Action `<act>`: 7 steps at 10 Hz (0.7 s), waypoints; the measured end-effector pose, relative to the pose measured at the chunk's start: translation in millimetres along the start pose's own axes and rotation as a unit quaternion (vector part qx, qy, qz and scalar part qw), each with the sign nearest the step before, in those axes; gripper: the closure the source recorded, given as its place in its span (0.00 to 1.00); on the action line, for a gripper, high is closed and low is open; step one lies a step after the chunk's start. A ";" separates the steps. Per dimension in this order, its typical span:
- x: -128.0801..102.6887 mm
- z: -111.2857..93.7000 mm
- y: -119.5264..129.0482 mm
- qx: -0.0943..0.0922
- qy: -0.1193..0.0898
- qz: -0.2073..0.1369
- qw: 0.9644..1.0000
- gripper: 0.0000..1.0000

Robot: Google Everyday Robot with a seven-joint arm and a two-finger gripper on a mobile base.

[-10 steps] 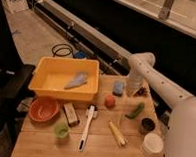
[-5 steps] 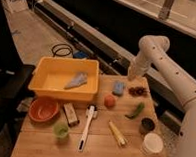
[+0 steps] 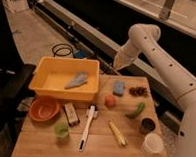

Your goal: Place fork in red bowl

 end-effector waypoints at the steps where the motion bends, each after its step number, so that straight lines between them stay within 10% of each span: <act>1: -1.6 0.4 -1.4 0.000 -0.001 -0.001 1.000 1.00; 7: -3.5 -3.2 -10.7 0.015 0.005 -0.007 1.000 1.00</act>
